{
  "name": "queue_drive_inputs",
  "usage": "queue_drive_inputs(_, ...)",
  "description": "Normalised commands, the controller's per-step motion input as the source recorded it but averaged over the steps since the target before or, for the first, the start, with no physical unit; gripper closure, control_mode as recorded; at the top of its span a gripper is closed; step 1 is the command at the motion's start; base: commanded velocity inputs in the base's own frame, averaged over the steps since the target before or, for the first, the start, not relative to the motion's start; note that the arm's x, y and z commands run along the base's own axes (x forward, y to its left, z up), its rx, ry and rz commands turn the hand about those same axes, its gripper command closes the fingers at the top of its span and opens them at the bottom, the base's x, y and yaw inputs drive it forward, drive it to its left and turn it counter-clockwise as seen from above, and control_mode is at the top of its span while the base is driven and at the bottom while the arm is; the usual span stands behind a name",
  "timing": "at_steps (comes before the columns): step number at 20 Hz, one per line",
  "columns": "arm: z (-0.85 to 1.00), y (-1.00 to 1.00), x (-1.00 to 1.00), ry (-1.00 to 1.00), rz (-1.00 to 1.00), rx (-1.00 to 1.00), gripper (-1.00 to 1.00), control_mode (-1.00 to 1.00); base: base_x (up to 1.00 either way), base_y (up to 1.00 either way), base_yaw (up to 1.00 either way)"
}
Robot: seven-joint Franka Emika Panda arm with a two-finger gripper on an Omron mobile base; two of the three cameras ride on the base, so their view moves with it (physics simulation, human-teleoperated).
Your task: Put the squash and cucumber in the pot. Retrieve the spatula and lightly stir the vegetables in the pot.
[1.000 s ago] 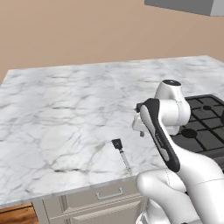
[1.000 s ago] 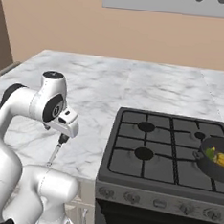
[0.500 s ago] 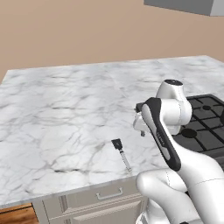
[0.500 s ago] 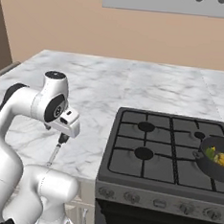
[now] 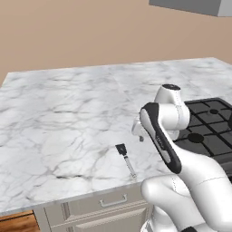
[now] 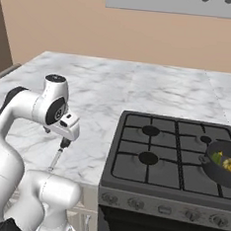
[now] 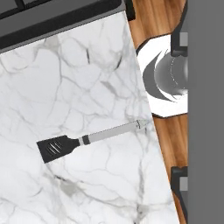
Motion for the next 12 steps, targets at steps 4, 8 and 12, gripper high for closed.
queue_drive_inputs(4, -0.56, 0.6, 0.11, 0.03, 0.02, -0.09, -1.0, -1.0, 0.0, 0.0, 0.0)
queue_drive_inputs(8, -0.75, 0.39, 0.07, 0.13, 0.0, -0.1, -1.0, -1.0, 0.0, 0.0, 0.0)
queue_drive_inputs(12, -0.44, 0.04, 0.0, 0.09, 0.0, -0.02, -1.0, -1.0, 0.0, 0.0, 0.0)
